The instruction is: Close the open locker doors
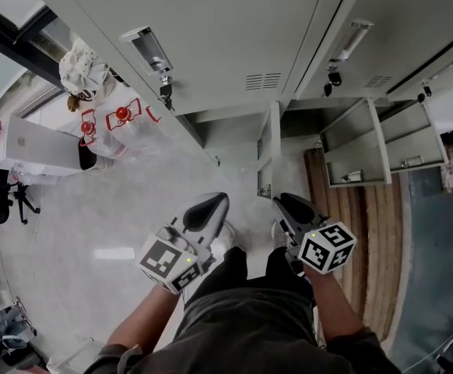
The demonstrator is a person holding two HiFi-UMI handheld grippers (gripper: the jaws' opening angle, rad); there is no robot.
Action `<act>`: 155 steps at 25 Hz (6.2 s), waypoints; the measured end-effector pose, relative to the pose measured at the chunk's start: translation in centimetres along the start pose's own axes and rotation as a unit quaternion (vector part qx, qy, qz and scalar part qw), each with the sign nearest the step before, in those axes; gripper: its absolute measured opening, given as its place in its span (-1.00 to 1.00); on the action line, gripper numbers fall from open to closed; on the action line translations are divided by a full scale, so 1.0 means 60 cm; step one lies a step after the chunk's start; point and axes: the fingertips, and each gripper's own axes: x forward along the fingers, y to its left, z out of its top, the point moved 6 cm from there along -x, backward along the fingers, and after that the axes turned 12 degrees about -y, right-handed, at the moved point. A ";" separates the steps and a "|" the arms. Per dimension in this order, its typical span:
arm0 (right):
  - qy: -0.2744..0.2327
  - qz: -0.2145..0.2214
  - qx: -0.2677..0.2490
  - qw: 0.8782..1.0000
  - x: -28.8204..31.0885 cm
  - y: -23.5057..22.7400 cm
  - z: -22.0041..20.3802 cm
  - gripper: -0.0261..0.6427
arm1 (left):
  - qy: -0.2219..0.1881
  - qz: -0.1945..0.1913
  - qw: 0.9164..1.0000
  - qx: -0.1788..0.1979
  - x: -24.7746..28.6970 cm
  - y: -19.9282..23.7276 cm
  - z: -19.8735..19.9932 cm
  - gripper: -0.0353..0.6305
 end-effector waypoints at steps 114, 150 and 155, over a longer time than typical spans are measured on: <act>0.124 0.128 -0.040 0.983 0.355 0.096 0.028 -0.82 | -0.074 0.185 0.980 -0.009 -0.092 0.223 0.094 -0.89; 0.141 0.143 -0.065 0.977 0.428 0.063 0.071 -0.83 | -0.092 0.244 0.965 -0.018 -0.061 0.250 0.102 -0.89; 0.142 0.146 -0.065 0.977 0.434 0.063 0.074 -0.83 | -0.091 0.253 0.963 -0.017 -0.063 0.252 0.105 -0.89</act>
